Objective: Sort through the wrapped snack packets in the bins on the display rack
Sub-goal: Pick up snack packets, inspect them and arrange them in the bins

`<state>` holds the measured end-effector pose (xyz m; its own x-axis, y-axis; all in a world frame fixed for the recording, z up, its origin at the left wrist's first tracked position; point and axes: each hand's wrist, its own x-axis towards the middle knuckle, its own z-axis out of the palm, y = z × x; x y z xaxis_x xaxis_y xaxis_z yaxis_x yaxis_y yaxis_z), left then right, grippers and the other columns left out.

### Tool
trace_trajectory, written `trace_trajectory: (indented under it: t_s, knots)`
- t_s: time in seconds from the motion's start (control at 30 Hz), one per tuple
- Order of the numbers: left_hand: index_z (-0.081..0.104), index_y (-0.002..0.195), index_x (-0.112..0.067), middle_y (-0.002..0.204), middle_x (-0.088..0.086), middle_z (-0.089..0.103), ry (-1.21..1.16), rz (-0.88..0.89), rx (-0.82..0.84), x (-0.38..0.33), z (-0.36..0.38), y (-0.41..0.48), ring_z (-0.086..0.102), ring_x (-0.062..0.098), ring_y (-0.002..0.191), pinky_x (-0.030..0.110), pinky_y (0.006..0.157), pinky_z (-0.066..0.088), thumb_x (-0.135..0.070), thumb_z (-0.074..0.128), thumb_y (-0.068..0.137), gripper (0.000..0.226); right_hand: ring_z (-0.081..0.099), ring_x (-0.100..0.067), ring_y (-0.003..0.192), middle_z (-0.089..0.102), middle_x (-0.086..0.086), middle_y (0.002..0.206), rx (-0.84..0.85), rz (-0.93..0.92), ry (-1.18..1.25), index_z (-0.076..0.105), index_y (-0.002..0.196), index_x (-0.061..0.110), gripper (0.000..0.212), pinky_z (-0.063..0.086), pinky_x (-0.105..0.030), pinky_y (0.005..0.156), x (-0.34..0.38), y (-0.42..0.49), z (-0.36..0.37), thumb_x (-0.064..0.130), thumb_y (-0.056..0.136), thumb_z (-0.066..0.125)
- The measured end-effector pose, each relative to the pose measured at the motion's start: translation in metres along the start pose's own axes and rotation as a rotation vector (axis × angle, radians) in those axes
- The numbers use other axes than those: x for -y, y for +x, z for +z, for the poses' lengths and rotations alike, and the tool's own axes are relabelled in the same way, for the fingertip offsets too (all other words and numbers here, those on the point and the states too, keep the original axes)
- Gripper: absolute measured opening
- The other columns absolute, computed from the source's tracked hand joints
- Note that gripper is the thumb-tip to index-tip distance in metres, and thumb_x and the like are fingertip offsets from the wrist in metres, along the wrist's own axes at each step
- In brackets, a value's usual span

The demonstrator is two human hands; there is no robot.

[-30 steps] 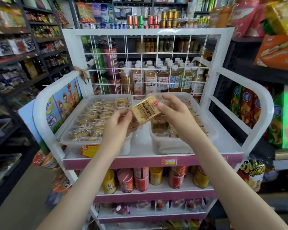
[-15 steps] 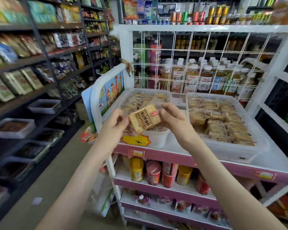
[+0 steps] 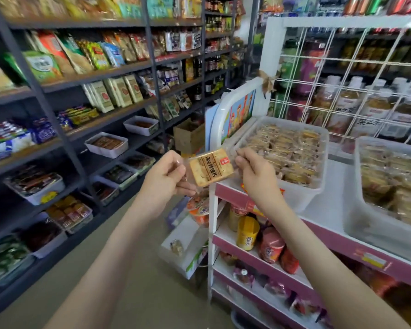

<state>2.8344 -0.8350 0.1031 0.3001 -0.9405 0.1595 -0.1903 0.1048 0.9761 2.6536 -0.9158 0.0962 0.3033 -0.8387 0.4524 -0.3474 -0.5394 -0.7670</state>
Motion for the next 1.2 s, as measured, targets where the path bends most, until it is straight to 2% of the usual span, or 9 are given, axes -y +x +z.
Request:
trace_trajectory:
  t_s: [0.17,0.27,0.37,0.57,0.67,0.8,0.97,1.1,1.2]
  knots:
    - [0.044,0.086,-0.010,0.078,0.010,0.062,-0.084,-0.052,-0.118,0.009,-0.019,-0.010,0.064,0.015,0.061,0.027,0.062,0.055,-0.008,0.039,0.103,0.018,0.037,-0.007,0.059,0.041,0.003,0.066,0.100,0.093,0.255,0.047,0.077,0.012,0.027,0.030,-0.027,0.057,0.010,0.005,0.033,0.014,0.102,0.038]
    - [0.053,0.096,-0.012,0.085,0.004,0.066,-0.209,-0.147,-0.049,0.018,-0.025,-0.015,0.060,0.015,0.072,0.032,0.072,0.049,-0.015,0.048,0.099,0.007,0.034,-0.011,0.057,0.040,-0.001,0.066,0.132,0.138,0.355,0.045,0.087,0.000,0.025,0.029,-0.029,0.054,0.014,0.010,0.047,0.017,0.103,0.036]
    - [0.059,0.102,-0.011,0.080,-0.004,0.067,-0.103,-0.161,0.004,0.024,-0.035,-0.022,0.061,0.011,0.072,0.029,0.073,0.050,-0.008,0.055,0.094,0.009,0.033,-0.010,0.056,0.040,0.002,0.066,0.171,0.138,0.403,0.045,0.084,0.008,0.023,0.027,-0.026,0.054,0.018,0.011,0.055,0.016,0.103,0.036]
    - [0.056,0.103,0.006,0.082,0.007,0.059,0.074,-0.065,-0.018,0.016,-0.055,-0.030,0.059,0.002,0.063,0.015,0.063,0.049,0.006,0.055,0.091,0.012,0.049,-0.023,0.070,0.055,-0.005,0.075,0.207,0.109,0.371,0.047,0.077,0.019,0.027,0.041,-0.034,0.067,0.016,0.016,0.062,0.016,0.102,0.037]
    - [0.055,0.106,0.006,0.083,0.008,0.058,0.099,-0.041,-0.047,0.015,-0.058,-0.030,0.057,0.000,0.062,0.014,0.063,0.048,0.006,0.053,0.092,0.014,0.056,-0.011,0.074,0.059,0.010,0.072,0.201,0.110,0.367,0.048,0.077,0.020,0.027,0.043,-0.030,0.070,0.014,0.016,0.065,0.016,0.102,0.038]
    - [0.054,0.114,0.003,0.084,0.006,0.058,0.117,-0.048,-0.096,0.020,-0.059,-0.030,0.057,0.000,0.063,0.017,0.067,0.049,0.005,0.053,0.094,0.020,0.059,-0.007,0.077,0.062,0.006,0.079,0.195,0.107,0.368,0.051,0.079,0.019,0.026,0.046,-0.028,0.073,0.016,0.013,0.066,0.015,0.102,0.039]
    - [0.039,0.141,-0.018,0.109,-0.002,0.063,0.357,-0.121,-0.281,0.016,-0.048,-0.021,0.059,0.010,0.097,0.029,0.084,0.046,-0.017,0.060,0.094,0.052,0.051,-0.007,0.068,0.054,0.005,0.073,0.153,0.026,0.258,0.050,0.081,0.019,0.022,0.043,-0.030,0.065,0.024,0.017,0.062,0.017,0.101,0.041]
    - [0.015,0.152,-0.032,0.151,-0.004,0.026,0.706,0.200,-0.324,-0.006,-0.026,-0.024,0.020,0.012,0.136,0.035,0.110,0.019,-0.040,0.071,0.083,0.089,0.042,-0.001,0.059,0.047,0.011,0.063,0.195,-0.084,0.163,0.053,0.086,0.014,0.018,0.034,-0.022,0.059,0.034,0.023,0.055,0.021,0.100,0.045]
    - [0.026,0.148,-0.024,0.142,0.001,0.039,0.951,0.366,-0.313,-0.004,-0.013,-0.021,0.029,0.020,0.130,0.030,0.105,0.021,-0.039,0.074,0.078,0.086,0.045,0.001,0.060,0.048,0.011,0.065,0.280,-0.169,0.079,0.053,0.086,0.014,0.017,0.034,-0.014,0.057,0.043,0.018,0.052,0.021,0.100,0.046]
